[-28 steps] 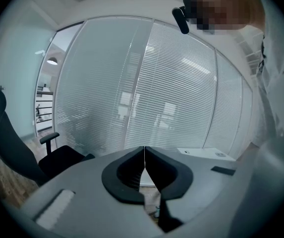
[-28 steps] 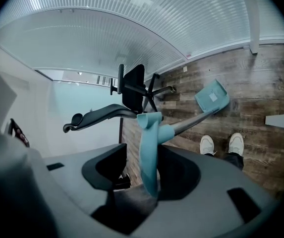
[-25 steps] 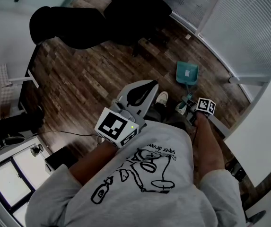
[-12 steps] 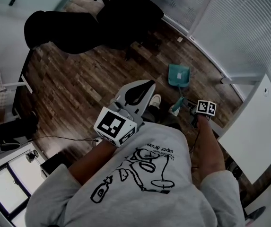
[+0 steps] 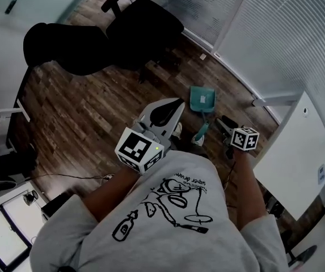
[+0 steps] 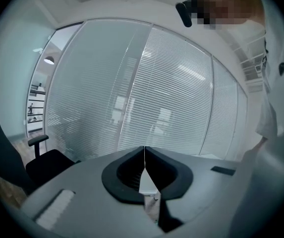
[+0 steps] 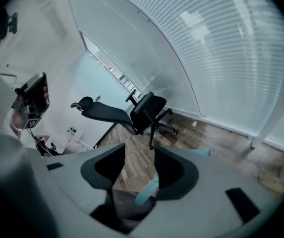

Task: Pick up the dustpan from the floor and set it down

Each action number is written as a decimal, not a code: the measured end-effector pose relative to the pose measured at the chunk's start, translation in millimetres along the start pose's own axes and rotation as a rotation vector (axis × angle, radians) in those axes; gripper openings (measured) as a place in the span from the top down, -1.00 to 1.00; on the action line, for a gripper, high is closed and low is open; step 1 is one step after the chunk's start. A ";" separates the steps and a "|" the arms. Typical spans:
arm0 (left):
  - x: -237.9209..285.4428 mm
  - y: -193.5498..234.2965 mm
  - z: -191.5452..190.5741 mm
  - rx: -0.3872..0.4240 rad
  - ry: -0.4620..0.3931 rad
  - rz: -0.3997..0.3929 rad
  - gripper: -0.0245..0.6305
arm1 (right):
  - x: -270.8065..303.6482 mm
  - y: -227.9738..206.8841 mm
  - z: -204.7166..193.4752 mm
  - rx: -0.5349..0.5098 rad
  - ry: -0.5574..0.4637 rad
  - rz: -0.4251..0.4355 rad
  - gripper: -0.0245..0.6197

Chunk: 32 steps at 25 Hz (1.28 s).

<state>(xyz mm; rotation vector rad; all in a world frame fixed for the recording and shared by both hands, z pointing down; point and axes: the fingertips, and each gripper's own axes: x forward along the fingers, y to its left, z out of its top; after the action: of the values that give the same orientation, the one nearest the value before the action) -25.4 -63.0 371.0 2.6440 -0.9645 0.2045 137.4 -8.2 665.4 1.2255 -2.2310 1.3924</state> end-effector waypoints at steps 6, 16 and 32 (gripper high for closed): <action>15.9 -7.0 6.9 0.005 -0.011 -0.022 0.92 | -40.4 48.6 66.5 -0.226 -0.157 -0.046 0.50; 44.5 -20.1 21.5 0.009 -0.035 -0.056 0.92 | -121.1 125.9 168.2 -0.480 -0.401 -0.151 0.70; 32.2 -6.0 81.6 0.094 -0.225 0.105 0.92 | -205.3 210.8 226.7 -0.652 -0.660 -0.358 0.82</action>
<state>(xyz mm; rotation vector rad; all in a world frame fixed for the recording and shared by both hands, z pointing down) 5.1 -105.9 300.6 2.7473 -1.1940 -0.0261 154.7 -47.0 296.4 1.8369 -2.3550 0.0798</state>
